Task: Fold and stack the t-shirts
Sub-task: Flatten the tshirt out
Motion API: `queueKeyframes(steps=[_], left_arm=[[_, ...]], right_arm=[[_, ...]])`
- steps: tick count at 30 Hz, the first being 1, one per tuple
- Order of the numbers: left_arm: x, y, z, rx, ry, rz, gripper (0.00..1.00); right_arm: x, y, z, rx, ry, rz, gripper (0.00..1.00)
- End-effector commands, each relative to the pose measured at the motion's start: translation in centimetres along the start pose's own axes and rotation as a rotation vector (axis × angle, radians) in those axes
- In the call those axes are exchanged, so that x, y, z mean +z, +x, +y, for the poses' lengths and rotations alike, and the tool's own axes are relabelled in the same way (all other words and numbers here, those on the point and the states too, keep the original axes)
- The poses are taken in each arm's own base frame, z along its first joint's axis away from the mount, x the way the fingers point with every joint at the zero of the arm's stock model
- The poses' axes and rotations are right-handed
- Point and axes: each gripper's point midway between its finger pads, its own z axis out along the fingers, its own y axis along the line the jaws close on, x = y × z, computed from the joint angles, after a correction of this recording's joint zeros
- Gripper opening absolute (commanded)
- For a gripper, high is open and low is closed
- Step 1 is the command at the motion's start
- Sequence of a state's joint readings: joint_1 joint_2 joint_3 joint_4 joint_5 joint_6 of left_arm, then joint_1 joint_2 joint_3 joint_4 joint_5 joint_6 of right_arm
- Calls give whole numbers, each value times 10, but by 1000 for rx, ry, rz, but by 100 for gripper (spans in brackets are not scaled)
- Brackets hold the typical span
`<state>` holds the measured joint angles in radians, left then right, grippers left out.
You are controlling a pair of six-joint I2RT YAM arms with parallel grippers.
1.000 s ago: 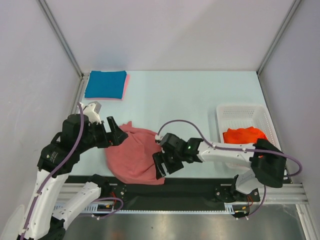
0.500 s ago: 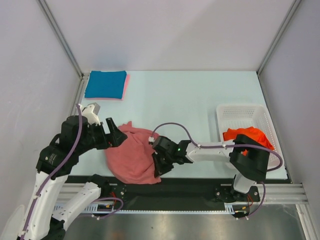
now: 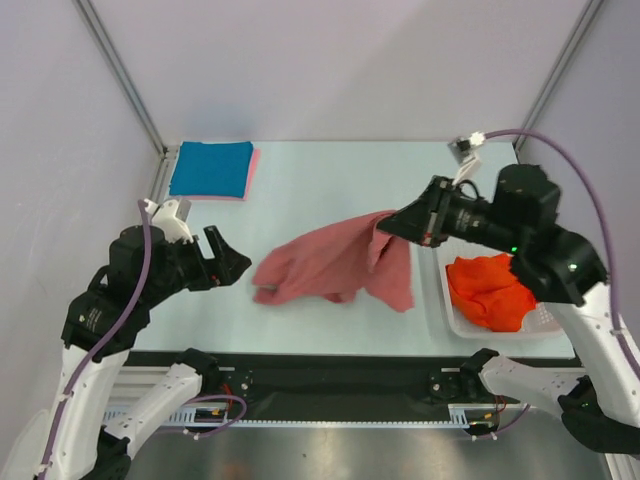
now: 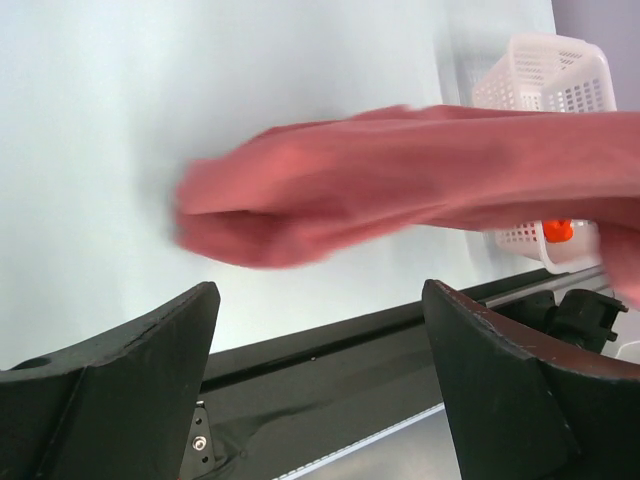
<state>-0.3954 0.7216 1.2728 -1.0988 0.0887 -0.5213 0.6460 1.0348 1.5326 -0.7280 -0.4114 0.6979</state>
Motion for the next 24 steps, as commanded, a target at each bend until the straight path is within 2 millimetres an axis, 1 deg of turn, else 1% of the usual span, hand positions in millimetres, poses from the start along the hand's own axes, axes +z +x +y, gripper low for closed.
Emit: queueKeyframes(steps=[1,2,4,5,6,7,8,9,10,11,12,13,14,15,16,17,18,19,20,21,22,23,24], left_arm=[[-2,-17,-10,25,28,-49,89],[-3,-18,-10,30,27,-51,89],[-4,-19,-9,35,23,-54,88],[-6,-20,-8,36,18,-58,88],[-7,-20,-8,38,18,-61,89],[-8,-19,-7,38,14,-60,89],[-8,-18,-6,40,8,-58,88],[-9,-17,-5,39,7,-60,89],[-10,-17,-4,40,4,-61,88],[-12,-17,-3,40,-5,-64,88],[-14,-17,-2,37,-7,-72,88],[-16,-18,-1,37,-11,-78,88],[-20,-18,0,33,-19,-82,88],[-24,-19,3,30,-31,-98,88],[-27,-18,4,27,-36,-102,88],[-30,-16,4,21,-34,-102,88],[-32,-15,5,15,-34,-104,88],[-37,-12,5,-2,-31,-108,88],[-37,-8,7,-10,-33,-104,88],[-37,-6,8,-19,-34,-105,88],[-42,-3,9,-26,-25,-116,88],[-40,3,11,-42,-27,-104,88],[-39,7,13,-51,-24,-101,87]], right_arm=[[-26,-3,32,-57,-86,85,0],[-32,-8,44,-81,-114,75,0],[-34,-22,53,-138,-121,56,0],[-53,-37,75,-184,-143,-2,0],[-56,-46,79,-200,-141,-29,0],[-53,-54,83,-208,-146,-34,0],[-64,-62,97,-241,-178,-68,0],[-62,-67,99,-243,-184,-74,0],[-57,-68,99,-237,-199,-59,0],[-53,-72,103,-248,-226,-71,0],[-34,-67,88,-206,-216,-28,0],[-26,-64,89,-197,-250,-12,0],[-12,-73,95,-230,-316,-54,0],[13,-64,76,-165,-306,-17,0],[32,-63,70,-153,-310,-23,0],[62,-71,65,-156,-334,-43,0],[86,-68,55,-144,-338,-25,0],[106,-71,53,-145,-340,-26,0],[157,-60,31,-122,-318,30,0],[178,-59,25,-128,-312,39,0],[192,-73,31,-128,-308,10,1],[217,-69,27,-119,-325,25,1],[259,-51,-4,-69,-289,91,8]])
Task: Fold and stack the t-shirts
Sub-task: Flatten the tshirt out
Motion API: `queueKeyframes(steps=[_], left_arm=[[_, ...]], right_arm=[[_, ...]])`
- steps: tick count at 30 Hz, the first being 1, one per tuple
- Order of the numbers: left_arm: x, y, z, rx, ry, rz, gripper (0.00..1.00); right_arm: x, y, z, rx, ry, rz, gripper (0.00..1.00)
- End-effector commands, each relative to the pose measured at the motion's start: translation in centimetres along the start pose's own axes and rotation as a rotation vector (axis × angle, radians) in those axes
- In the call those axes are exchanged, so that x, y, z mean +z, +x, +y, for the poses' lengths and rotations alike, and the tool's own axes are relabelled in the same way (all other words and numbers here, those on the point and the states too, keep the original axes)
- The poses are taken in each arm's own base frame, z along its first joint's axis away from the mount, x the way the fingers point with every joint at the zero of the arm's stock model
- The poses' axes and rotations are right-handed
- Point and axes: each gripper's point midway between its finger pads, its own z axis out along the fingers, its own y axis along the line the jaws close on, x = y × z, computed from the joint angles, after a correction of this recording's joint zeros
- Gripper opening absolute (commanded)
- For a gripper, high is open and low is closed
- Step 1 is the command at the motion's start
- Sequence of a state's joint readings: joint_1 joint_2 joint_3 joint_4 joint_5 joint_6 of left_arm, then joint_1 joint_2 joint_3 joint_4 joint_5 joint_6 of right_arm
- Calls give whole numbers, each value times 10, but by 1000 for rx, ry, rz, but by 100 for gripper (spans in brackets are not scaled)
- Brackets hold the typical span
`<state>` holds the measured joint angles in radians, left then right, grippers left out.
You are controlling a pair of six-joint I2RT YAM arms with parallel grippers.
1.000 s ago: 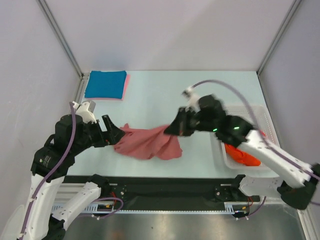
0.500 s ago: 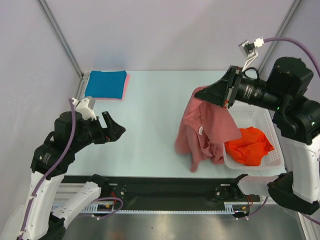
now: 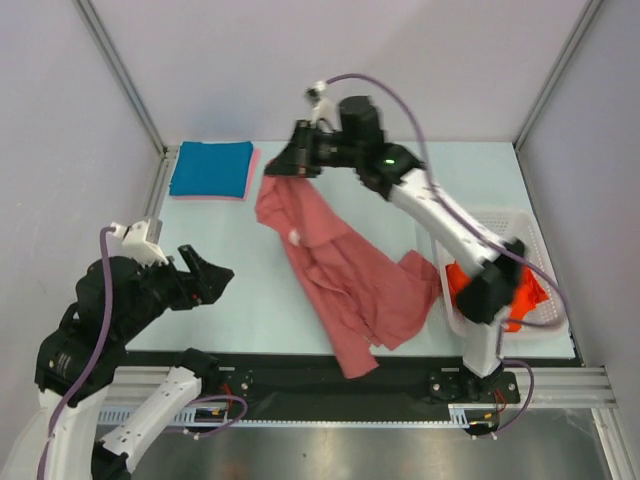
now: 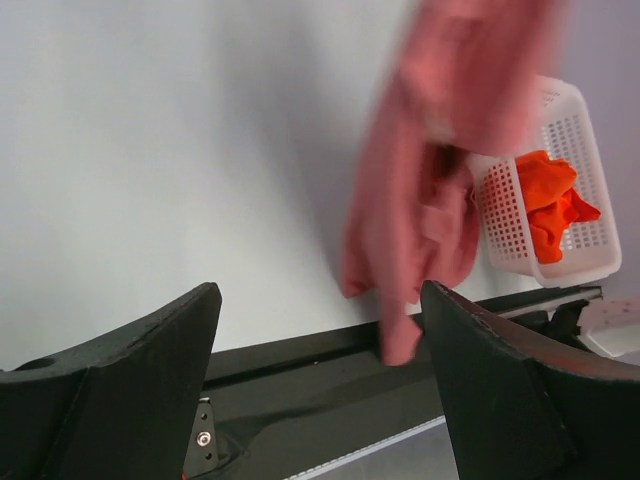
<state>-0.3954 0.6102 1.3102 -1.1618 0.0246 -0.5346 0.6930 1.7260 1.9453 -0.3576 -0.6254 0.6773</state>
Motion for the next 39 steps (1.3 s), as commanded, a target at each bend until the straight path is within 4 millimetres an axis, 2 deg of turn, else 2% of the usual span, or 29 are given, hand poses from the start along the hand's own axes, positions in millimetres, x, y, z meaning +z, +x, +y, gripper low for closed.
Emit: queueKeyframes(steps=[1,2,3,4,5,7,8,9,10,11,12,13,14,15,16,17,18,20,21,24,25,29,34,35,39], left_arm=[[-3,13,5,-48,-3,11,87],[1,22,8,-56,-6,32,87],[4,27,10,-60,-10,53,87],[10,38,10,-67,-4,99,87],[17,45,10,-71,-6,137,87],[28,54,10,-84,-4,185,86],[37,65,12,-93,-7,238,87],[43,71,11,-100,-1,264,87],[53,78,11,-118,4,289,86],[60,86,6,-125,20,342,86],[67,92,5,-127,18,366,85],[77,100,5,-151,7,390,85],[83,109,0,-134,11,424,85],[93,119,-2,-133,-8,468,85],[104,123,-8,-158,-8,477,86],[109,131,-18,-140,14,503,86],[127,137,-22,-136,-2,516,87],[139,146,-27,-152,-43,542,88],[154,156,-27,-178,-89,575,88],[175,168,-30,-223,-126,612,87],[185,177,-26,-224,-167,646,87],[212,193,-17,-231,-254,669,87],[240,205,-9,-234,-328,687,86],[245,213,-4,-229,-359,709,85],[262,208,-5,-217,-368,680,83]], right_arm=[[72,-22,-22,-8,-52,-54,21],[83,-10,-37,31,-11,-11,33],[99,2,-72,85,64,20,47],[97,0,-79,113,104,24,55],[88,14,-102,164,189,79,66],[66,23,-116,134,288,103,71],[46,55,-143,128,395,192,73],[27,61,-161,118,475,207,73],[-1,61,-148,94,508,206,73],[-24,100,-177,108,595,294,72],[-43,107,-187,105,649,302,71],[-69,112,-174,88,661,295,69],[-85,128,-178,79,685,330,64],[-106,168,-193,120,736,412,61],[-121,176,-181,98,729,407,60],[-132,188,-179,96,739,415,59],[-151,228,-194,143,795,479,59],[-166,246,-187,162,791,441,58],[-179,271,-196,194,821,470,58],[-188,287,-193,209,825,430,59],[-189,299,-197,223,820,437,60],[-181,317,-194,225,792,431,67],[-174,333,-210,204,866,461,69],[-173,333,-215,189,891,456,68],[-166,340,-224,161,945,465,65]])
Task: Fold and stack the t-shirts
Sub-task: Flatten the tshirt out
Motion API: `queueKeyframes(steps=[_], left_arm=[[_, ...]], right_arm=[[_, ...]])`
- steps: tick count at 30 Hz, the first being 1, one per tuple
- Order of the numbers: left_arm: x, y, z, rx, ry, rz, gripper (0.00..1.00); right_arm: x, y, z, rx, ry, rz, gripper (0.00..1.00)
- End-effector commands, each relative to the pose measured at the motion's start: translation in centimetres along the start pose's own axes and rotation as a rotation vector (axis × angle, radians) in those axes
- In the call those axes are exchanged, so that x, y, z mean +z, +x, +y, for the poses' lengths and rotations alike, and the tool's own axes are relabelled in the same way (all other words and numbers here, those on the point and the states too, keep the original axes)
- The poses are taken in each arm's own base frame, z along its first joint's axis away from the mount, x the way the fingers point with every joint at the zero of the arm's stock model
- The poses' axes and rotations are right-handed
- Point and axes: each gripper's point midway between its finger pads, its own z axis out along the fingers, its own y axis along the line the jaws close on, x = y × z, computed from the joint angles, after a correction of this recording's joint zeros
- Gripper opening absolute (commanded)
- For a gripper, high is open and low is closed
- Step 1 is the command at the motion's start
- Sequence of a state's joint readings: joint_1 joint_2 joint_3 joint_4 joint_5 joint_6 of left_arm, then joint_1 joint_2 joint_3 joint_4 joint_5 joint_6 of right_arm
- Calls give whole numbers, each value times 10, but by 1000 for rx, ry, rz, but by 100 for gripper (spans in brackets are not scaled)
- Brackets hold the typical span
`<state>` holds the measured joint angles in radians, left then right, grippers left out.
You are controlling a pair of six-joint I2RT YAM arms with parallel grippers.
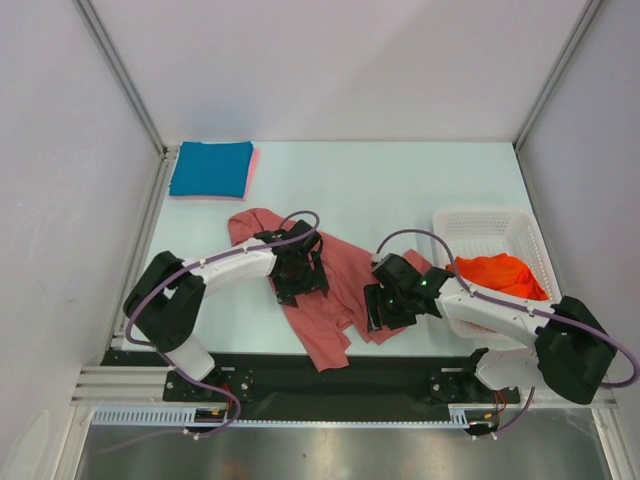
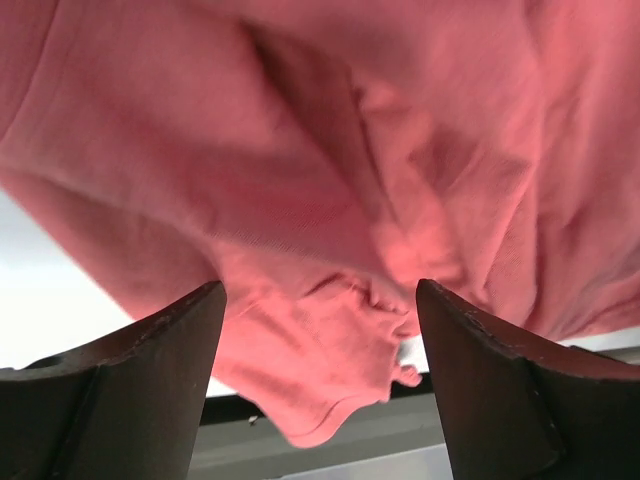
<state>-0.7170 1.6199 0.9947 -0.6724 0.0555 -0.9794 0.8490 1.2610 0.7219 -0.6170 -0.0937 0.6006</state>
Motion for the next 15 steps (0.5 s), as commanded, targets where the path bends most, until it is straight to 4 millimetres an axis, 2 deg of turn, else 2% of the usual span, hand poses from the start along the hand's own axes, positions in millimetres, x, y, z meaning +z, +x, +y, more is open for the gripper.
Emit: queueKeyframes(steps=[1,6,12,13,15], left_arm=[[-6,-27,-24,-25,53,-88,83],[11,-40,-20,-8,18,-68,76],[21,-43,-13,0,47,-47,45],[19,-45,-13,0,56,-51,35],[16,-46,-9,10,48,-48,23]], right_arm=[[11,-17,-3,14,74,-79,62],[23,-14,-10,23,112,-79,59],[38,-13,-13,20,136,-45,55],[40,-12,-13,20,140,-40,50],[40,-13,-15,19,152,-39,39]])
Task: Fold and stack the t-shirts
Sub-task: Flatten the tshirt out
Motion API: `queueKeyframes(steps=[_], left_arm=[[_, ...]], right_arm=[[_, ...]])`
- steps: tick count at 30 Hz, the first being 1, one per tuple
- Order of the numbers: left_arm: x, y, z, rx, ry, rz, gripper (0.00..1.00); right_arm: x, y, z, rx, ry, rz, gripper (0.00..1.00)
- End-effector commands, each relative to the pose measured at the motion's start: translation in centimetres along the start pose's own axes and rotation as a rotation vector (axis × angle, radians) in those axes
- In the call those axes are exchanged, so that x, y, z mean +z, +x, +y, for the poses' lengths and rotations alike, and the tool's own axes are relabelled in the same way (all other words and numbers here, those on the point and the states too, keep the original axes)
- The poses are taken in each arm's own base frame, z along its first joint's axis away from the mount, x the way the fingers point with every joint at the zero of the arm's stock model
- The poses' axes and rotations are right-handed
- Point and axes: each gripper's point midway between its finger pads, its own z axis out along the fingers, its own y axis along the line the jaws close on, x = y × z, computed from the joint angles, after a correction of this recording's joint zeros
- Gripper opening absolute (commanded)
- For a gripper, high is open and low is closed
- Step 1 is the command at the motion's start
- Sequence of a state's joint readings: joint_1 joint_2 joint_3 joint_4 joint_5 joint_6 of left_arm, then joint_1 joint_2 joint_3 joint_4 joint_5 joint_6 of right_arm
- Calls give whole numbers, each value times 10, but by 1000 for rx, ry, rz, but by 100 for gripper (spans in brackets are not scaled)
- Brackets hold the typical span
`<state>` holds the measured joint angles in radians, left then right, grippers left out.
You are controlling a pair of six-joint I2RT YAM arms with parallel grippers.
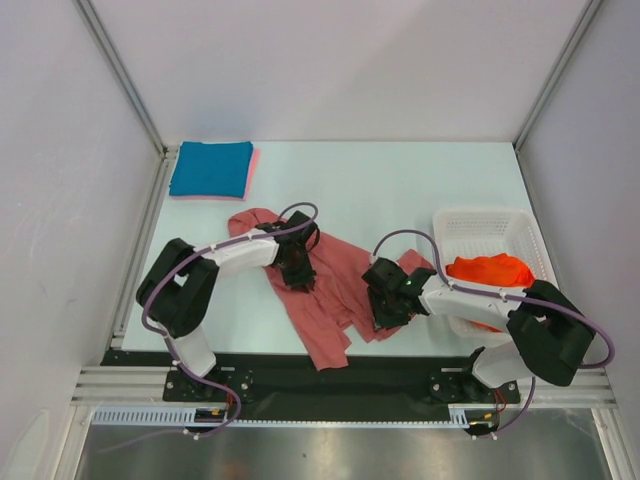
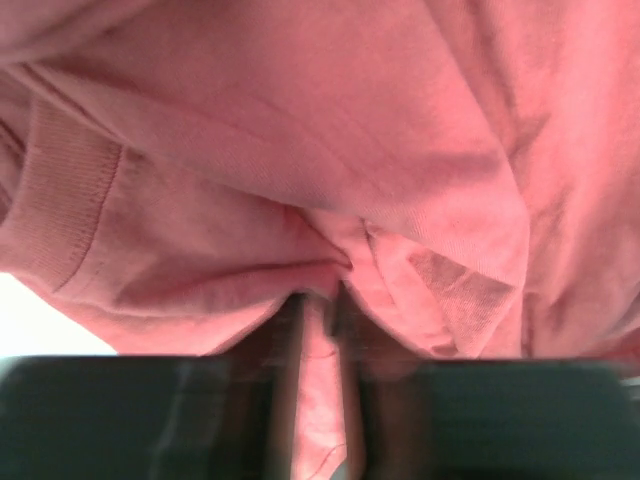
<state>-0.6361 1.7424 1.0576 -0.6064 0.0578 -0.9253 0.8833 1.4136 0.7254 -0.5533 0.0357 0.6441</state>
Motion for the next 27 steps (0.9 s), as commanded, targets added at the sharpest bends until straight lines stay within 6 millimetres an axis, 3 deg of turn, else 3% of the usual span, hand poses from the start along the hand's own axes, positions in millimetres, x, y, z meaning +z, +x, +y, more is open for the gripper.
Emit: queueKeyframes(steps=[1,3,4,7,8,10,12,14,18,23,27], left_arm=[[-15,-11,-1,29,35,-34,12],[-25,-20,15,40,-1,-85,0],[-34,-22,20,37,0,-100,0],[-71,-36,50,22,-31,-207,0],[-94,-36,59,28,-24,-247,0],[-113,-41,78,3,-50,-305,0],[-140,-37,91,-8,-42,-356,0],[-153,-29,103,-15,-52,-376,0],[-189,-23,124,-61,-61,-471,0],[-232,-29,155,-109,-144,-598,2],[-261,-49,173,-146,-215,-697,4]], right_arm=[[5,-16,2,11,19,-52,26],[-2,-22,-3,7,31,-68,13],[-7,-28,-2,10,31,-81,0],[-27,-40,-12,9,39,-107,0],[-41,-48,-12,19,40,-117,0],[-67,-60,-8,22,7,-169,0],[-99,-71,-2,25,-25,-211,0],[-117,-68,-3,24,-24,-197,0],[-159,-81,5,23,-60,-251,0],[-186,-106,-2,40,-56,-300,0],[-203,-134,-6,57,-60,-350,0]])
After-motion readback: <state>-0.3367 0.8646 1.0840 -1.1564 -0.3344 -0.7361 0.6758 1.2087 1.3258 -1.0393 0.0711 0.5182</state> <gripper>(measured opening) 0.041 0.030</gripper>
